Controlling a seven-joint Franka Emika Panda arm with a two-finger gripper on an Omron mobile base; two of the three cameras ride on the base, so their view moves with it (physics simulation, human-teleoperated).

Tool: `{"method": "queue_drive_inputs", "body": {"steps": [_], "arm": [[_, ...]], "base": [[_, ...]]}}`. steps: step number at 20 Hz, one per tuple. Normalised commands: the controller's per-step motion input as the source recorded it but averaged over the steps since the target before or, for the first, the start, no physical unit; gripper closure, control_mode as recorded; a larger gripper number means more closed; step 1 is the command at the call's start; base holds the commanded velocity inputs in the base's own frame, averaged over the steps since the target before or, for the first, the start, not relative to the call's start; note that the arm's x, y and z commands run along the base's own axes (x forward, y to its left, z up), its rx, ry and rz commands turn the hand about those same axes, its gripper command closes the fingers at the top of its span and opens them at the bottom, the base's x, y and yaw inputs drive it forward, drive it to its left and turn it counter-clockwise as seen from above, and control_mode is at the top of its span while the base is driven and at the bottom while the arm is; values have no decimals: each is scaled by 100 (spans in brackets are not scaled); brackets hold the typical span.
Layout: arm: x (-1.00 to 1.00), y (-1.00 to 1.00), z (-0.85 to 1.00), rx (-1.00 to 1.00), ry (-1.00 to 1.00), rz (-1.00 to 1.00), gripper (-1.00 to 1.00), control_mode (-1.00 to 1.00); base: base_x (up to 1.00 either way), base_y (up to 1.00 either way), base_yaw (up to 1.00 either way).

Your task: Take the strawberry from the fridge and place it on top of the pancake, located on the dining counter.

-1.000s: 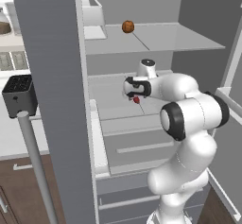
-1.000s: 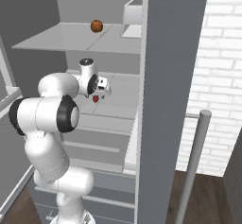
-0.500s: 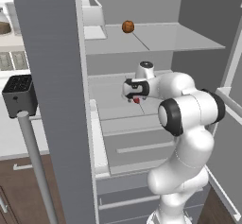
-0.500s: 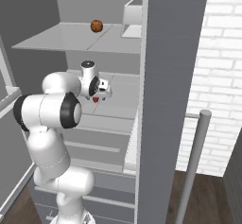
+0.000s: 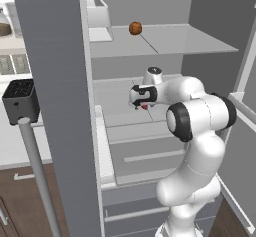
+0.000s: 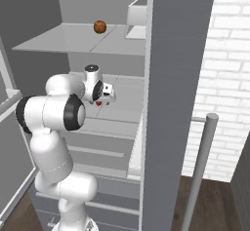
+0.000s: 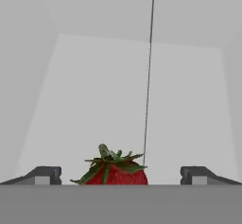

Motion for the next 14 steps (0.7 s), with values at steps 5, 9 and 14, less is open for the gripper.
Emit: {"method": "queue_drive_inputs", "body": {"steps": [5, 9, 14], "arm": [[0, 0, -7, 0, 0, 0, 100, -100], [0, 0, -6, 0, 0, 0, 100, -100], [0, 0, 0, 0, 0, 0, 100, -100]], "base": [[0, 0, 0], [0, 0, 0], [0, 0, 0]]}}
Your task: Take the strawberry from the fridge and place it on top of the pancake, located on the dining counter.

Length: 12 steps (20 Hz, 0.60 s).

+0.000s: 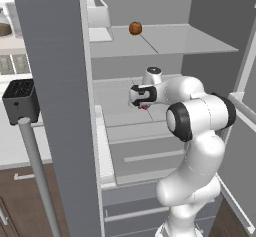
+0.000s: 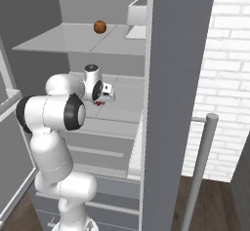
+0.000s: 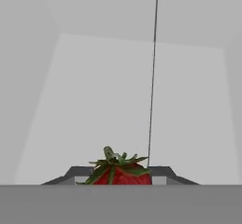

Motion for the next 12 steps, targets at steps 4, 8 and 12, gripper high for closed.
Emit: {"method": "queue_drive_inputs", "body": {"steps": [4, 8, 12], "arm": [[-22, -4, 0, 0, 0, 0, 100, -100], [-66, 0, 21, 0, 0, -6, 100, -100], [-90, -15, 37, 0, 0, -7, 100, -100]], "base": [[0, 0, 0], [0, 0, 0], [0, 0, 0]]}}
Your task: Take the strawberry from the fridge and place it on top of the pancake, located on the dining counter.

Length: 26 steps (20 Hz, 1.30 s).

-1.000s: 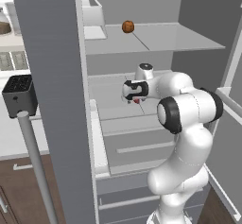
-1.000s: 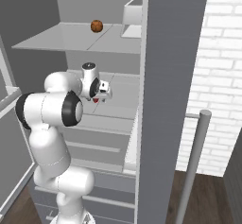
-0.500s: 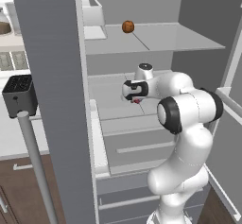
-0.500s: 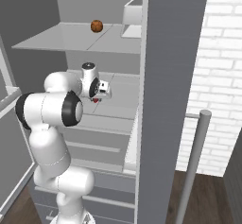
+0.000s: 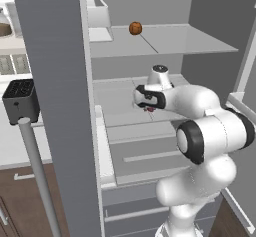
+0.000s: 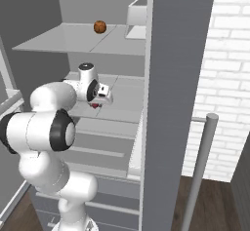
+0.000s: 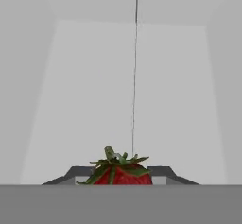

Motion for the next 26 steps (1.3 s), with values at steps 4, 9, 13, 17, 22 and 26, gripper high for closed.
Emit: {"method": "queue_drive_inputs", "body": {"steps": [4, 9, 13, 17, 22, 26], "arm": [[-99, -20, 32, 0, 0, -8, 100, -100], [-96, -17, 27, 0, 0, -8, 100, -100], [-88, -9, 21, 0, 0, -7, 100, -100], [-89, -2, 18, 5, -4, -1, 100, -100], [-85, 0, 69, 6, -2, -1, 100, -100], [-78, 0, 71, 0, 0, 0, 100, -100]], "base": [[0, 0, 0], [0, 0, 0], [0, 0, 0], [0, 0, 0], [0, 0, 0], [0, 0, 0]]}}
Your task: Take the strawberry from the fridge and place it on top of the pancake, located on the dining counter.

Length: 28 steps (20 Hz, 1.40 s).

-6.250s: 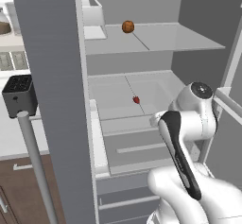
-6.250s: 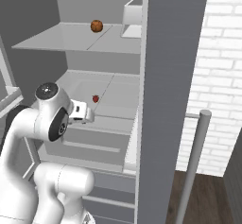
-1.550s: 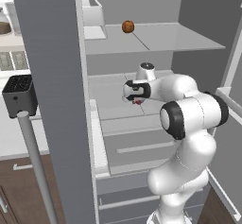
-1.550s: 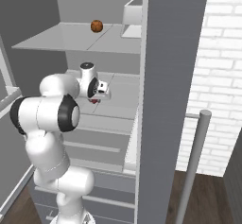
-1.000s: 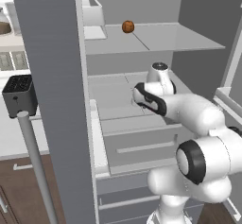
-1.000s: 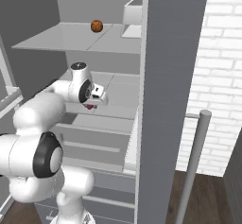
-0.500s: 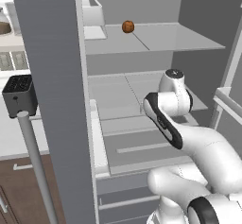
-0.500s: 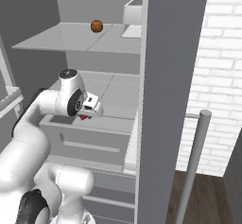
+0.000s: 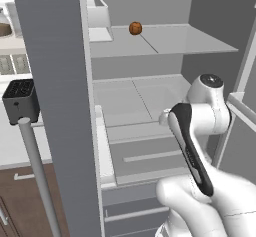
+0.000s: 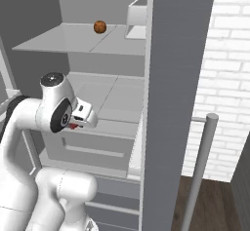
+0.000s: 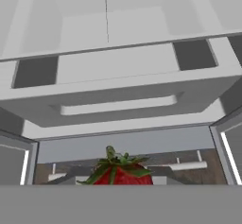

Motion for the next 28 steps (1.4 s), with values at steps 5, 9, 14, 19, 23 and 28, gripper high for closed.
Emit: {"method": "queue_drive_inputs", "body": {"steps": [5, 9, 14, 19, 23, 28], "arm": [[-80, 0, 62, 0, 0, 0, 100, -100], [-73, 0, 56, -3, 0, 1, 100, -100], [-65, 1, 17, -13, 0, 4, 100, -100], [-19, -6, -4, 7, 0, 7, 100, -100], [0, -1, 0, 5, 0, 4, 100, -100], [0, 0, 0, 0, 0, 0, 100, -100]], "base": [[0, 0, 0], [0, 0, 0], [0, 0, 0], [0, 0, 0], [0, 0, 0], [0, 0, 0]]}}
